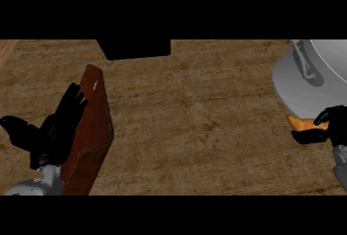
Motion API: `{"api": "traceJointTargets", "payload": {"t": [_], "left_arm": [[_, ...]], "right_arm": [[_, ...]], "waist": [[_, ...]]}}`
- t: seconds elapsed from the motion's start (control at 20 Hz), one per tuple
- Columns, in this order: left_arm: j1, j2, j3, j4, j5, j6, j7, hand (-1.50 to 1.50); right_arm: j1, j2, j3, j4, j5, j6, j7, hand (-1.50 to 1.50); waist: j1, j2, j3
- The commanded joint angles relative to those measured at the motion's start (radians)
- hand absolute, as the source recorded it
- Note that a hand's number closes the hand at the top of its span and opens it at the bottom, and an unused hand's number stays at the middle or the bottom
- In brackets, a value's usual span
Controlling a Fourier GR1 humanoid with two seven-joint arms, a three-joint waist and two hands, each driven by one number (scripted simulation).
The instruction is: Pick the croissant from the tray and place it in the pot
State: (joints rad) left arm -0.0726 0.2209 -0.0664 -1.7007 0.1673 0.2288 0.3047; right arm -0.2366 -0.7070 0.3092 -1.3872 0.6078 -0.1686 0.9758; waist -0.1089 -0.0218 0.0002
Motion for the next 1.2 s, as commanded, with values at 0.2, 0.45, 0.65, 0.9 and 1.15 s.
{"api": "traceJointTargets", "payload": {"t": [0.2, 0.45, 0.65, 0.9, 1.15], "left_arm": [[0.019, 0.023, 0.012, -0.039, 0.022, -0.038, 0.014, 0.0], [-0.016, 0.001, -0.006, -0.023, 0.012, -0.035, 0.017, 0.0], [-0.039, 0.0, -0.01, 0.003, 0.004, -0.055, 0.005, 0.0], [-0.096, -0.034, -0.032, 0.03, -0.031, -0.045, 0.03, 0.0], [-0.099, -0.054, -0.044, 0.016, -0.04, -0.052, 0.04, 0.0]], "right_arm": [[0.27, -0.24, -0.253, -0.421, -0.075, -0.09, -0.027, 1.5], [0.318, -0.37, -0.445, -0.58, -0.127, -0.047, -0.107, 1.5], [0.344, -0.332, -0.542, -0.743, -0.154, -0.016, -0.043, 1.5], [0.19, -0.366, -0.658, -0.618, -0.271, 0.137, -0.08, 1.5], [-0.03, -0.353, -0.527, -0.398, -0.232, 0.138, -0.054, 1.5]], "waist": [[0.03, 0.0, -0.002], [0.045, 0.006, -0.001], [0.072, 0.013, -0.001], [0.104, 0.021, -0.001], [0.13, 0.027, -0.001]]}}
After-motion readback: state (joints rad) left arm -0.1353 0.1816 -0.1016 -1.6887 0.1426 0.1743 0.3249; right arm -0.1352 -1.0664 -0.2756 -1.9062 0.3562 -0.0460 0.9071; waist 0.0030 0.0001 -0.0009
